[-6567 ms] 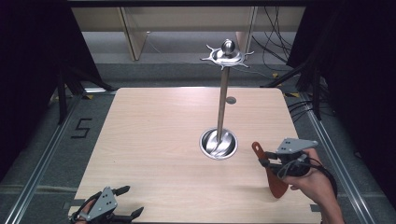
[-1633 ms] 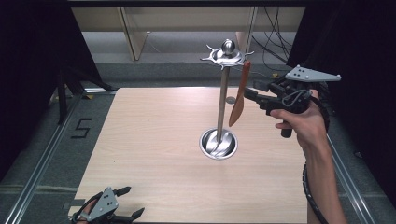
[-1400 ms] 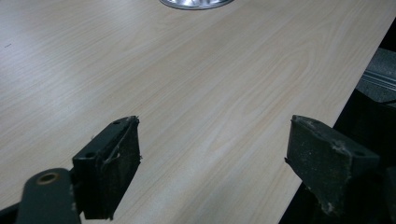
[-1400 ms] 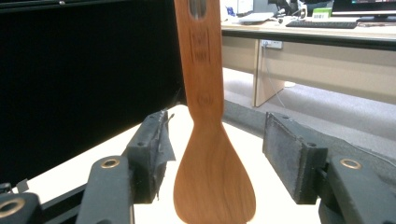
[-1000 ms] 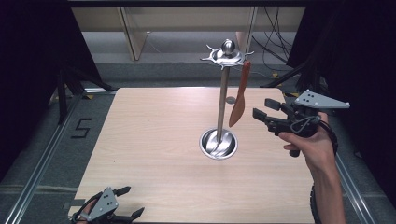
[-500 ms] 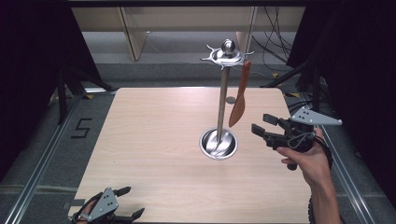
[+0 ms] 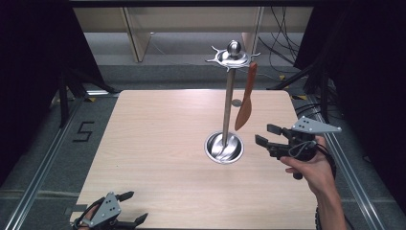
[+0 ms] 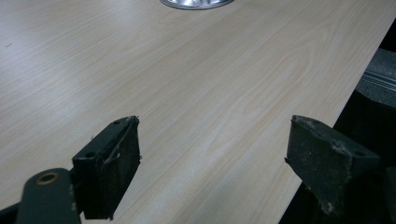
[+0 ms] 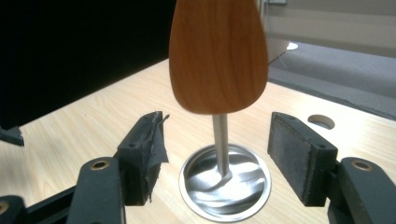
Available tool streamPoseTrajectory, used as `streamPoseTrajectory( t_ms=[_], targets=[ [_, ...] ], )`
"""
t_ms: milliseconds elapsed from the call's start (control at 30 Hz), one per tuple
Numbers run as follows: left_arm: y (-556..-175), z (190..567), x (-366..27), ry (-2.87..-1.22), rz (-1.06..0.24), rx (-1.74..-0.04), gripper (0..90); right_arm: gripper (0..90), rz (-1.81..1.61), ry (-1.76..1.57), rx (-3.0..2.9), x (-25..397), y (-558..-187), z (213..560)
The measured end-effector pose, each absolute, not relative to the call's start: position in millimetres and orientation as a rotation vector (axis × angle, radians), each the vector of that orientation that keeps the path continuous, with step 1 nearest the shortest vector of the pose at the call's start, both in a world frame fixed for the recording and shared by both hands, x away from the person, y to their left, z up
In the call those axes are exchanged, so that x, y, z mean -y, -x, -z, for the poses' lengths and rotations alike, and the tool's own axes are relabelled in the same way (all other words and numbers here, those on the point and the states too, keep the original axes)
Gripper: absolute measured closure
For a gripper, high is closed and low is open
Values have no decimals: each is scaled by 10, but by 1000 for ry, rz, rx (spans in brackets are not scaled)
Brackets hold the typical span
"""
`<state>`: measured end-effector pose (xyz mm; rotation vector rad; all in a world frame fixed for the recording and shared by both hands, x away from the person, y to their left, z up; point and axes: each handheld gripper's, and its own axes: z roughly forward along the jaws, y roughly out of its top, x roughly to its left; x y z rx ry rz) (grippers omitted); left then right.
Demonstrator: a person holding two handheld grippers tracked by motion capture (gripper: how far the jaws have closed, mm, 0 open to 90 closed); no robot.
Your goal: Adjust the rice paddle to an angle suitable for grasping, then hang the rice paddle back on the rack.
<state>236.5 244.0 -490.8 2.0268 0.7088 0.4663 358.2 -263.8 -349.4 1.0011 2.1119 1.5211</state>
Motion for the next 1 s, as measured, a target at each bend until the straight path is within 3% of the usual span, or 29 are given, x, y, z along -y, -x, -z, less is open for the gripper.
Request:
streamPoseTrajectory(
  t_ms=[1000],
  targets=[
    [-2381, 4891, -2426, -2021, -470, -696, 168, 341, -1373, -1066, -2262, 2549, -3531, 4055]
  ],
)
